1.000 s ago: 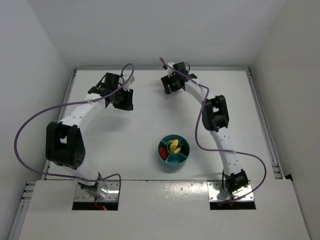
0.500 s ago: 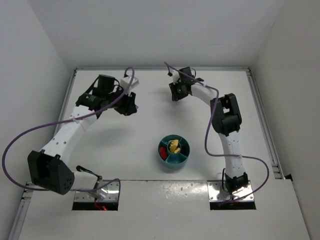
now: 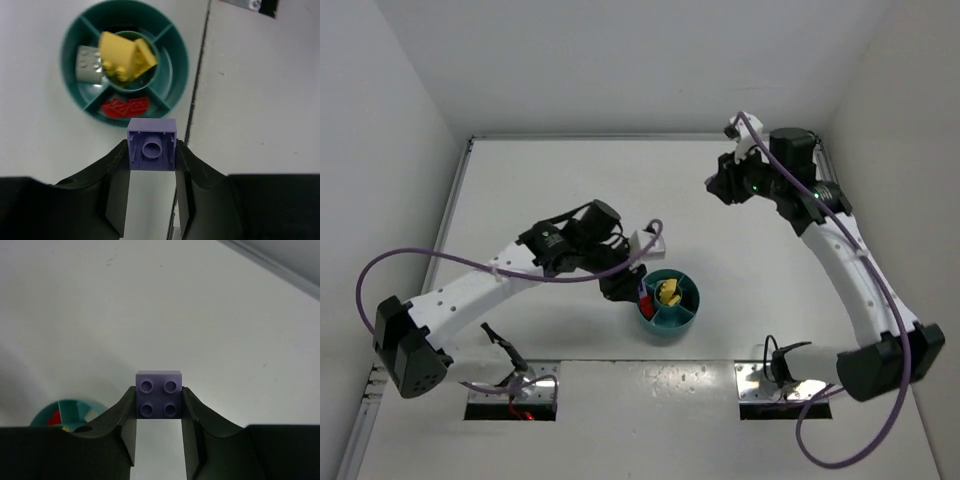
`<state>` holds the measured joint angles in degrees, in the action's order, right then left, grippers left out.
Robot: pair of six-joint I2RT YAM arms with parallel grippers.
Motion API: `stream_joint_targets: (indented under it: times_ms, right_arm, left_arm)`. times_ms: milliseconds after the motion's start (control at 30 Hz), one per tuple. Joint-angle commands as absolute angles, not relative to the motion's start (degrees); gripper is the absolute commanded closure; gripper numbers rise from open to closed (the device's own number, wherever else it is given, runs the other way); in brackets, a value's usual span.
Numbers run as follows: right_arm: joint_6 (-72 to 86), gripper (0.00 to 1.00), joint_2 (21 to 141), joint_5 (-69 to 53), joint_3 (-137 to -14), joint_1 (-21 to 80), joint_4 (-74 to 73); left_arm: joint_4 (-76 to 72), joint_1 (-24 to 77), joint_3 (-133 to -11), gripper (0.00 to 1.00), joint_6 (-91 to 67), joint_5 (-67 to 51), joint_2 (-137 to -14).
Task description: Sort the legos into containers by color
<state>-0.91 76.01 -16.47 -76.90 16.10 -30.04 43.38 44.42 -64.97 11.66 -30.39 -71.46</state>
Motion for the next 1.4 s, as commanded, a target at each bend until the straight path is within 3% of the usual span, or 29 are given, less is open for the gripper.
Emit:
stream_joint_targets:
  times_ms: [0, 300, 667, 1100, 1367]
  right_arm:
    - [-2.0, 0.99, 73.8, -23.7, -70.0, 12.7, -36.7]
    - [-3.3, 0.99, 67.4, -29.6, -61.4, 10.9, -37.3]
    - [-4.0, 0.99, 60.8, -27.9, -56.2, 10.4, -37.9]
    - [-3.4, 0.99, 59.8, -27.9, -55.6, 9.8, -36.8]
    - [-4.0, 0.99, 59.8, -27.9, -55.6, 9.8, -37.4]
  left_arm:
    - [43.9, 50.5, -66.5, 0.81, 14.3, -31.6, -75.1]
    - [44.5, 63.4, -73.4, 0.81, 15.3, -23.1, -85.8]
    - [42.8, 63.5, -76.3, 0.77, 11.1, -24.7, -92.5]
    - [41.7, 62.1, -76.9, 0.76, 9.2, -18.5, -93.1]
    - [40.7, 61.3, -77.4, 0.59, 7.5, -14.4, -92.5]
